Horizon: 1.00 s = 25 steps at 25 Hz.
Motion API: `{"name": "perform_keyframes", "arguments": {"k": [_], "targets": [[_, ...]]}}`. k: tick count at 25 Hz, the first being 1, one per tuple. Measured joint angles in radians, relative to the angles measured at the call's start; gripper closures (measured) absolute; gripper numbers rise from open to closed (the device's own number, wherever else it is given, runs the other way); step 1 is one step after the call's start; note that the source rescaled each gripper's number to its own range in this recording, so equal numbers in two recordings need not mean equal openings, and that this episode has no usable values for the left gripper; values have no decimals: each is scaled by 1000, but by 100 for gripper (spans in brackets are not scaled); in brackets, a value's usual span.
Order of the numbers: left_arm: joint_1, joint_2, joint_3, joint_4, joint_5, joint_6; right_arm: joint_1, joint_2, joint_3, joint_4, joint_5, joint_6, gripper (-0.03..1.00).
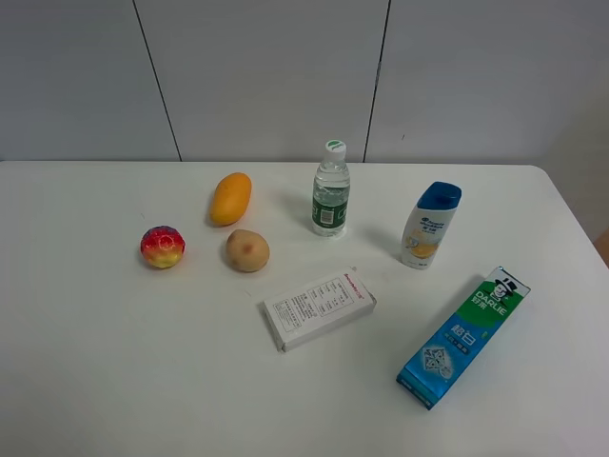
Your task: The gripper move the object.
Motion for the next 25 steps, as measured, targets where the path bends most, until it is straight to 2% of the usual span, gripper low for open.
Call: {"name": "perform_keyframes", "arguments": {"k": [3, 6, 11, 25], "targets": [[0, 0, 0, 0, 0, 0, 0, -170, 173, 4, -6, 29, -3], [0, 0, 0, 0, 0, 0, 0, -323, 312, 11, -74, 35, -3], [0, 0, 0, 0, 0, 0, 0, -475, 453, 49, -137, 35, -3], [0, 0, 0, 0, 0, 0, 0, -509, 473, 62, -144, 35, -3]]}}
